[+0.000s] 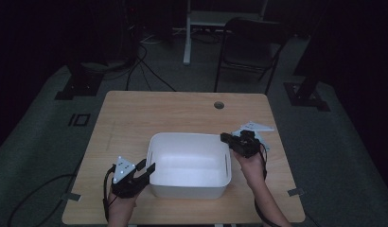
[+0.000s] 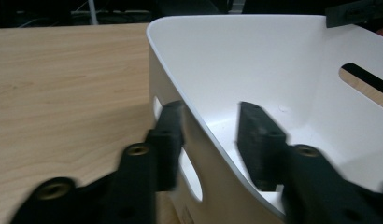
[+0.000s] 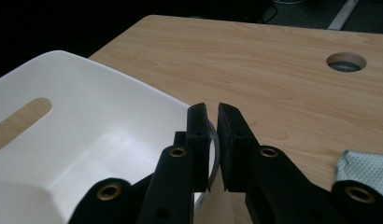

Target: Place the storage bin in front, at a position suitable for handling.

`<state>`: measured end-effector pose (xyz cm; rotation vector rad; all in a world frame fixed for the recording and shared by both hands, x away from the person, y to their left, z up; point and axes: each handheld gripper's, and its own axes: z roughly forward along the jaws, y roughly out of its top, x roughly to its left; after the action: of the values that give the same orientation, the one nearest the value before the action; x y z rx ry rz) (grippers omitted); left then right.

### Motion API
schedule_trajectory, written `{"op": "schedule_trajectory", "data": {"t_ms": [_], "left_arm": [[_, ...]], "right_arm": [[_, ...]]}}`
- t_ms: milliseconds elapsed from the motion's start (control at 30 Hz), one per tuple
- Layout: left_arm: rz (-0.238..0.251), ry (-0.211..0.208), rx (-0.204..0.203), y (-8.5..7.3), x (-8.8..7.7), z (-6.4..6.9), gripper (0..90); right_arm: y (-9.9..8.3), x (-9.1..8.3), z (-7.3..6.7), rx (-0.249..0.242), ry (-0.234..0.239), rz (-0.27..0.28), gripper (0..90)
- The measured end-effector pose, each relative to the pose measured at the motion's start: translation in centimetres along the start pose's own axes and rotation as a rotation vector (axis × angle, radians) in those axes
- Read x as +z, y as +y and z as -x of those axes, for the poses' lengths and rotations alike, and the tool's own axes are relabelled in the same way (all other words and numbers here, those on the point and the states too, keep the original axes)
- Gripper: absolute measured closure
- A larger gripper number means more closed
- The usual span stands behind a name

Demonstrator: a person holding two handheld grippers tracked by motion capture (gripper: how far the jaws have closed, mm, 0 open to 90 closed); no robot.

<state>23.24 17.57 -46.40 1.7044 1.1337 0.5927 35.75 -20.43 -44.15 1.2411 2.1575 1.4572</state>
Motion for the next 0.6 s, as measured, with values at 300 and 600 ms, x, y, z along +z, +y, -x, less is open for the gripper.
{"op": "schedule_trajectory", "data": {"t_ms": [300,600], "left_arm": [[0.012,-0.039,-0.033,1.6,1.5,-2.1,46.8],[0.001,-0.024,-0.007,2.2,2.3,-2.1,68.6]], "right_arm": [[-1.0,-1.6,-0.8,0.023,-0.026,-0.002,67.7],[-1.3,-1.4,-1.2,0.021,-0.057,-0.019,73.2]]}}
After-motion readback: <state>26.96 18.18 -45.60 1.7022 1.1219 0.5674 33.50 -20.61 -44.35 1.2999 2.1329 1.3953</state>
